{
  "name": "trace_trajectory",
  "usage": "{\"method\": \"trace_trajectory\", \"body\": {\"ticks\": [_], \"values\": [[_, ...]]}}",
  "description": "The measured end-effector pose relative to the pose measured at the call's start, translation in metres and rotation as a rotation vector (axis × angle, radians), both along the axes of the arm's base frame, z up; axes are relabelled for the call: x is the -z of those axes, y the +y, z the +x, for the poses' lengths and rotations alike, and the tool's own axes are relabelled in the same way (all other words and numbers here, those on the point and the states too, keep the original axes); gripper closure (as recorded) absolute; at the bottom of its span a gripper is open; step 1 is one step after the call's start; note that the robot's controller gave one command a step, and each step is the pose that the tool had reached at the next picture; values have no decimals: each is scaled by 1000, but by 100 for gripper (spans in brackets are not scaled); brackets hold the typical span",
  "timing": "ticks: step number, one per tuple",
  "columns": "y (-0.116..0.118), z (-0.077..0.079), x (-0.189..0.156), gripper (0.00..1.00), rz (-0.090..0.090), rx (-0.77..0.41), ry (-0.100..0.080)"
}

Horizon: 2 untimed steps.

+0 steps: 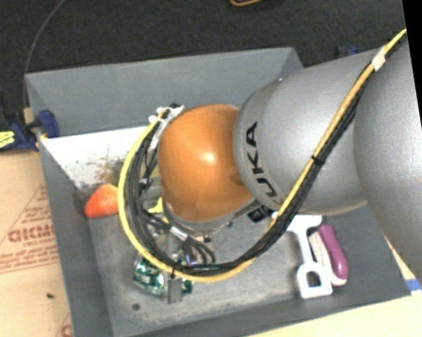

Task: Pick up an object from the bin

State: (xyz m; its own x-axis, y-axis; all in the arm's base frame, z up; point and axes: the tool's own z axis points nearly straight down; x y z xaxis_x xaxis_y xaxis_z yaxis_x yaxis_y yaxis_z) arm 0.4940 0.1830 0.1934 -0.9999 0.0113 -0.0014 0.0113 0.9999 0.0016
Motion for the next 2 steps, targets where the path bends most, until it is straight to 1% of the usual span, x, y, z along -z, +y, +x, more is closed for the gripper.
{"method": "trace_trajectory", "body": {"ticks": [1, 2], "values": [[0, 0, 0, 0, 0, 0, 0], [-24, 9, 19, 0, 0, 29, 1]]}}
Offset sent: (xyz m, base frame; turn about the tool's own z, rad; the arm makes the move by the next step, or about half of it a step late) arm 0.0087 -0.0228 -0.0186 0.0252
